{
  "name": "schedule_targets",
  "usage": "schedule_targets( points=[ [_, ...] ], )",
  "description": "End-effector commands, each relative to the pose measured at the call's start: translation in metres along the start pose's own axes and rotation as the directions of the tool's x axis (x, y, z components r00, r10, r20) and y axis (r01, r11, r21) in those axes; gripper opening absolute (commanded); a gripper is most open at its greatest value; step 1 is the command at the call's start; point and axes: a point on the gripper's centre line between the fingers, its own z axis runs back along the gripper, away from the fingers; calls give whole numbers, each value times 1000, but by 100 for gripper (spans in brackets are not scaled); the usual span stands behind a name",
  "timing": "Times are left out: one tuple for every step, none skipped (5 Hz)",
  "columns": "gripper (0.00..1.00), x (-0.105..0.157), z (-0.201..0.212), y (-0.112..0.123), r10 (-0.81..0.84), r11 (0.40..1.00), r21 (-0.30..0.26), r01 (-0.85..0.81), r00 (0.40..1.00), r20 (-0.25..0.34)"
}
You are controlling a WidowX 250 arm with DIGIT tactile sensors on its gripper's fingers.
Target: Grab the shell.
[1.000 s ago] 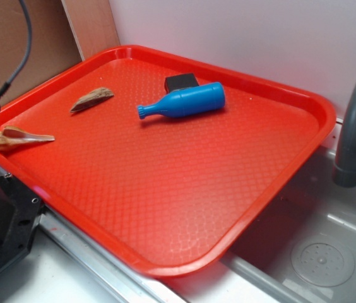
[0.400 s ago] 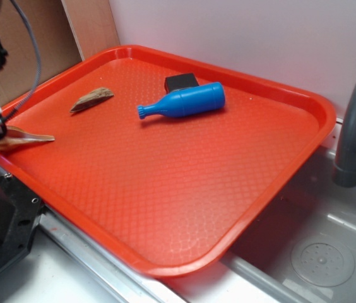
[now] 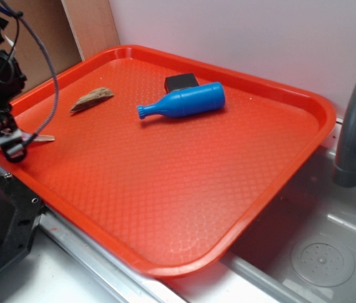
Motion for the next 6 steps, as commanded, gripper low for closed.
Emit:
schedule_targets(
  points=[
    [0, -8, -21, 6, 95, 995, -32, -98, 990, -103],
    [0, -10, -26, 13, 120, 991, -38, -128, 980, -159],
    [0, -7, -10, 16, 161, 983, -61, -174, 972, -170],
    [0, 10, 41, 10, 211, 973, -77, -219, 973, -95],
    [0, 23, 94, 1, 226, 967, -106, -232, 972, -64],
    [0, 37, 121, -14, 263, 958, -95, -269, 962, -76]
  ],
)
